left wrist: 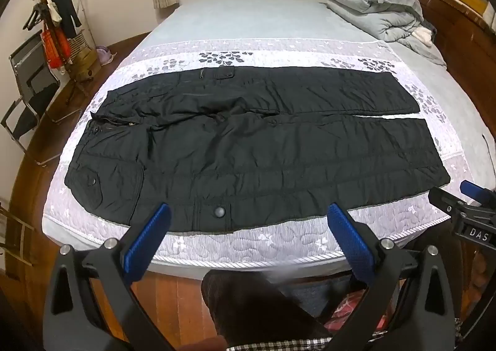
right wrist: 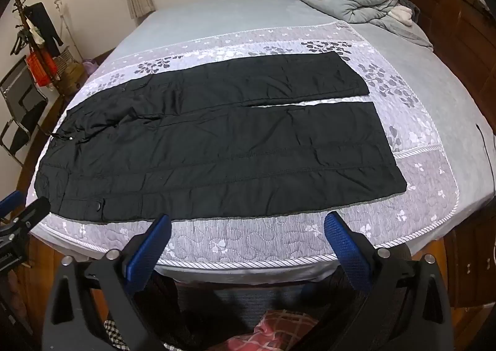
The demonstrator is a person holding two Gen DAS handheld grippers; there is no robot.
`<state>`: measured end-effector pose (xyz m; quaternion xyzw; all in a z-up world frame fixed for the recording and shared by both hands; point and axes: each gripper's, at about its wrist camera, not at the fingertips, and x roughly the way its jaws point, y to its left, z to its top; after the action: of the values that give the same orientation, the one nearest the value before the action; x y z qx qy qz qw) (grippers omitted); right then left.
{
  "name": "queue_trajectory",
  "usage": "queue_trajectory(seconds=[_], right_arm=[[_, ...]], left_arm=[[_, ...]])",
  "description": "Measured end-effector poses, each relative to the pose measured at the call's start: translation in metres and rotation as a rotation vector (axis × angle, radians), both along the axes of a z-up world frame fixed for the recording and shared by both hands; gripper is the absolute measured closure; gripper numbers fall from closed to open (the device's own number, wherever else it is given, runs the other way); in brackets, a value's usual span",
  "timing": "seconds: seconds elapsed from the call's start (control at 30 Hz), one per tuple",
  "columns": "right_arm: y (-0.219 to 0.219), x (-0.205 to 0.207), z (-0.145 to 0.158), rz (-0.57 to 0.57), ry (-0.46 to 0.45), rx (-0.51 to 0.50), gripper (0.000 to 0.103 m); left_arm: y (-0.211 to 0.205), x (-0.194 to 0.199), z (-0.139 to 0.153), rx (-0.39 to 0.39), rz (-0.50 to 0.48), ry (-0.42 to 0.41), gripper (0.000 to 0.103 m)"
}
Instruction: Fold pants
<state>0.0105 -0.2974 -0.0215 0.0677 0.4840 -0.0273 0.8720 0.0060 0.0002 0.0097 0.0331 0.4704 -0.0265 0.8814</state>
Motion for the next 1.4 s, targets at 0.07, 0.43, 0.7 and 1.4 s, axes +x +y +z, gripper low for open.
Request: queue_trajectory(seconds=[0.07,0.43,0.7,1.4], right_arm=[[0.0001,0.0003,-0.0004,-0.001,0.0,-0.001,0.004],[0.0002,0.0014,-0.003,0.0,0.001,-0.001,0.004],[0.0016,0.0021,-0.0031,0.0,0.001,0.0,0.004],[0.0033,0.0011,-0.0031,0.0,0.004,0.003,0.004]], left_arm=[[-0.0003,0.0008,0.0014,0.0,-0.001,-0.001,0.003],[0.0002,-0.0035,0.0028,0.003,0.0,-0.017,0.003],[0.0,-0.0049,0.0034,0.003,0.001,-0.025,0.003],[0.0005,-0.0062,0.0018,0.006,0.001,-0.028,0.003]])
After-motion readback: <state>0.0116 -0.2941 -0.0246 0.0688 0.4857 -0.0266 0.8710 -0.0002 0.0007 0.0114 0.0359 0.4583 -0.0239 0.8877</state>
